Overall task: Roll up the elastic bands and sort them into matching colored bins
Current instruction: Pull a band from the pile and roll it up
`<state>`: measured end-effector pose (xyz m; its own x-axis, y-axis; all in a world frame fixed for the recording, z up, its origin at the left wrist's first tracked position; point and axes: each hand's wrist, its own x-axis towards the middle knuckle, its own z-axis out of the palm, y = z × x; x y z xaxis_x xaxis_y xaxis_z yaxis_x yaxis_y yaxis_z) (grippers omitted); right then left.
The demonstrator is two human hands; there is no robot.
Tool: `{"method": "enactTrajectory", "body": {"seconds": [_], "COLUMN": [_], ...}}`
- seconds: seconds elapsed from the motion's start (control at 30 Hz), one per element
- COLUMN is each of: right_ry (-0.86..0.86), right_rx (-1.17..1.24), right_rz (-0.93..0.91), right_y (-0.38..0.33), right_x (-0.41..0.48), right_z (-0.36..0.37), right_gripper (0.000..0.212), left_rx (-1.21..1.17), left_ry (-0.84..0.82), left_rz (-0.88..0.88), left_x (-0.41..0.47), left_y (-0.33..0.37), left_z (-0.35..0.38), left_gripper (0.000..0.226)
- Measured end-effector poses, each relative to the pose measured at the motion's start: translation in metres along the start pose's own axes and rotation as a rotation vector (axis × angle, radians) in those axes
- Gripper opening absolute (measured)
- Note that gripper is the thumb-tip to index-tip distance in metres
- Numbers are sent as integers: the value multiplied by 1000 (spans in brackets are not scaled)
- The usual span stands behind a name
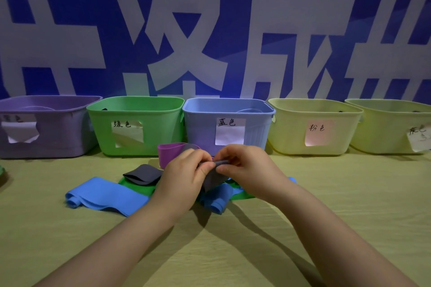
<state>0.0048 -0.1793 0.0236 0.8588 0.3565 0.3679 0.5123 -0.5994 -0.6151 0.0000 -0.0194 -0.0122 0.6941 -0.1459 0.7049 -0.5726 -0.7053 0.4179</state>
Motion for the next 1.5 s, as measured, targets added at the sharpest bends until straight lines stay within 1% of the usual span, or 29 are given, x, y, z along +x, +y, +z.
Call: {"method": "enactTrajectory", "body": {"seconds": [0.13, 0.3, 0.4, 0.5, 0.57, 0.67, 0.77, 0.87, 1.0, 1.13, 1.2, 1.27, 1.37, 1.43, 1.5], "right_ry": [-5, -4, 25, 46, 37, 8, 4, 0, -33, -28, -34, -62, -95, -84, -62], "right_rx": [1, -22, -27, -22, 12, 160, 192, 219, 273, 192, 158, 175, 183, 104, -4], "right_rz": [11, -7, -18, -30, -23, 3, 14, 37, 52, 42, 32, 33, 43, 29, 0], "right_y": [0, -1, -1, -3, -4, -4, -1, 1, 2, 1, 2, 2, 3, 4, 2], "right_x": [0, -1, 0, 0, 0, -1, 0, 2, 2, 1, 1, 1, 1, 1, -1], "right_z": [-4, -4, -5, -5, -5, -6, -5, -4, -3, -1, -2, -3, -4, -5, -6], "right_gripper": [15, 12, 16, 25, 25, 16, 17, 18, 20, 18, 15, 11, 18, 15, 7], "left_rx": [-45, -38, -85, -169, -190, -193, -179, -99, 34, 146, 161, 149, 78, -15, -92], "left_ry": [-33, -16, -12, 2, 27, 64, 72, 79, 51, 47, 40, 36, -4, -60, -86], "left_rz": [-12, -6, -47, -103, -115, -106, -80, -9, 105, 190, 198, 184, 133, 64, -9], "left_x": [0, 0, -1, -1, -1, 0, -1, -1, 0, 1, 2, 2, 3, 3, 3], "left_y": [0, 1, 2, 2, 2, 3, 6, 8, 3, 0, -2, -5, -5, -4, -4], "left_z": [-1, -1, -1, 0, 0, -1, -2, -4, -4, -2, -2, -2, -2, -2, -1], "left_gripper": [22, 9, 17, 26, 24, 21, 22, 8, 26, 27, 28, 29, 29, 25, 23]}}
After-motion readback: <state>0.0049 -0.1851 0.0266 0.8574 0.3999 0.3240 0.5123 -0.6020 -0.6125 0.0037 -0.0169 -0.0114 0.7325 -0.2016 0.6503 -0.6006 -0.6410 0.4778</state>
